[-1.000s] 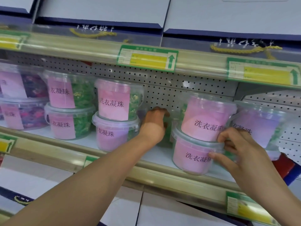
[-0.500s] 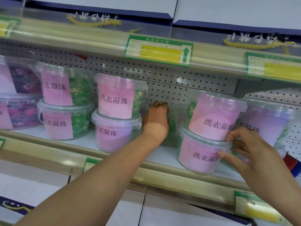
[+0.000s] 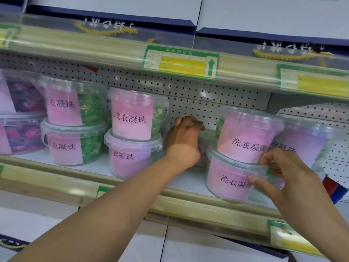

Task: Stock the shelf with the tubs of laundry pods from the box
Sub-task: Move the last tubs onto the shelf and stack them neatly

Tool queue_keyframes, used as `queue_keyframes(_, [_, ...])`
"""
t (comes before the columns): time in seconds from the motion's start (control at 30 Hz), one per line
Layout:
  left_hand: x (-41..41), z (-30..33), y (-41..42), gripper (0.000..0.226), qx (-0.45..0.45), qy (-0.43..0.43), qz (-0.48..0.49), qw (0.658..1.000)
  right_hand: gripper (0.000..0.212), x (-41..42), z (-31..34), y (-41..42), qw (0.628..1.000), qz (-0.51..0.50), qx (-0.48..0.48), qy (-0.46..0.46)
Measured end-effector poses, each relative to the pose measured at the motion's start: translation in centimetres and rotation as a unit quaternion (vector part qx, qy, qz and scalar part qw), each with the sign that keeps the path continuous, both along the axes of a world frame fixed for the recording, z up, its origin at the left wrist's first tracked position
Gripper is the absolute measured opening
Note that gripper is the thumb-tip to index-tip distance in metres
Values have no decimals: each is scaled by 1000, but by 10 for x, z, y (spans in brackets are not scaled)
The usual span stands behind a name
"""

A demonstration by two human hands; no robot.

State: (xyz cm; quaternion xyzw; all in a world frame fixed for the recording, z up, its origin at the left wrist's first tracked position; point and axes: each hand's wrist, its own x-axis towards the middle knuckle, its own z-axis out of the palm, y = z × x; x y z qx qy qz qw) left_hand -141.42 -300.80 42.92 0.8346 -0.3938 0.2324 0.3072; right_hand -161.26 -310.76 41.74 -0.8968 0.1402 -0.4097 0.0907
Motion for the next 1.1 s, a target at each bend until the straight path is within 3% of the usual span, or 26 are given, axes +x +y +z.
queue_keyframes(0.13, [-7,5,-6,41,59,-34,-6,998,34,1,0,0,1000,3,3,-2])
queue_keyframes(0.3, [6,4,1,47,23,37,30,999,35,2,-2,0,1000,0,7,-5])
queue_keyframes(0.57, [3,4,0,38,37,-28,20,999,34,2,-5,1,1000,4,-2,-11])
queue_keyframes(0.7, [6,6,2,33,1,20,44,999,33,2,-5,1,1000,6,4,-9])
queue_keyframes(0.87, [3,4,4,53,-18,48,30,998,33,2,-6,0,1000,4,9,-10])
queue_keyframes(1.0, [7,3,3,39,-15,11,48,999,33,2,-7,0,1000,7,11,-15])
queue_keyframes(1.1, [10,2,-1,38,-38,33,48,998,34,3,-7,0,1000,11,13,-20])
